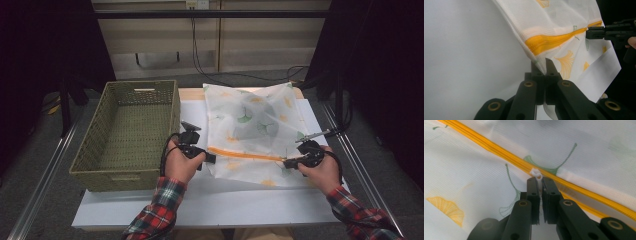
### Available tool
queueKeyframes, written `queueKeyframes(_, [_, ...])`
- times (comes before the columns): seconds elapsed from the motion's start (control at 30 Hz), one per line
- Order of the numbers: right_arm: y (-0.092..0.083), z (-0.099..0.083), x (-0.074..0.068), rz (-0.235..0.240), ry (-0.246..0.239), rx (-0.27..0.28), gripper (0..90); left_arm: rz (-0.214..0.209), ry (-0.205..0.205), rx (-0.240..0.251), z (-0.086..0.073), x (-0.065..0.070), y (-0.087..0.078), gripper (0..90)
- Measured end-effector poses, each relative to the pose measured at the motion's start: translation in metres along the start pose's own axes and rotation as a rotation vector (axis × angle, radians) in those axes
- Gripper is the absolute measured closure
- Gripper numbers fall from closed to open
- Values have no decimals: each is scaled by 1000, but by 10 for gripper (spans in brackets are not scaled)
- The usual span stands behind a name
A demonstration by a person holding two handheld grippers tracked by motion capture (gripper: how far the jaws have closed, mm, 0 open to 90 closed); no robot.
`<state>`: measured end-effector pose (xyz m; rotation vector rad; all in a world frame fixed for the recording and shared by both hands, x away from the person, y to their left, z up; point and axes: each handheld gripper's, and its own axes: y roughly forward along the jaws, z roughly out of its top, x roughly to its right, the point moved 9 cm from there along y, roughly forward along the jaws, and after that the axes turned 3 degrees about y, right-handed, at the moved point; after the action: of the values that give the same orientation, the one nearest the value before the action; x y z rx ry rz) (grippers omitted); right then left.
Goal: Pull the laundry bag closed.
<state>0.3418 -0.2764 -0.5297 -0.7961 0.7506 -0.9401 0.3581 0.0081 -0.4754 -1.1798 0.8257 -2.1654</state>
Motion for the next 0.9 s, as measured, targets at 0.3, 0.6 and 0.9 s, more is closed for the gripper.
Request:
queueKeyframes(0.3, [-3, -2, 2, -5, 8, 6, 857, 2, 1, -2, 0, 0, 0, 894])
queueKeyframes(0.6, [-4, -3, 2, -3, 20, 13, 857, 1, 8, -2, 0, 1, -1, 894])
queueKeyframes(0.9, [-6, -4, 4, -5, 21, 9, 857, -4, 1, -6, -1, 0, -1, 894])
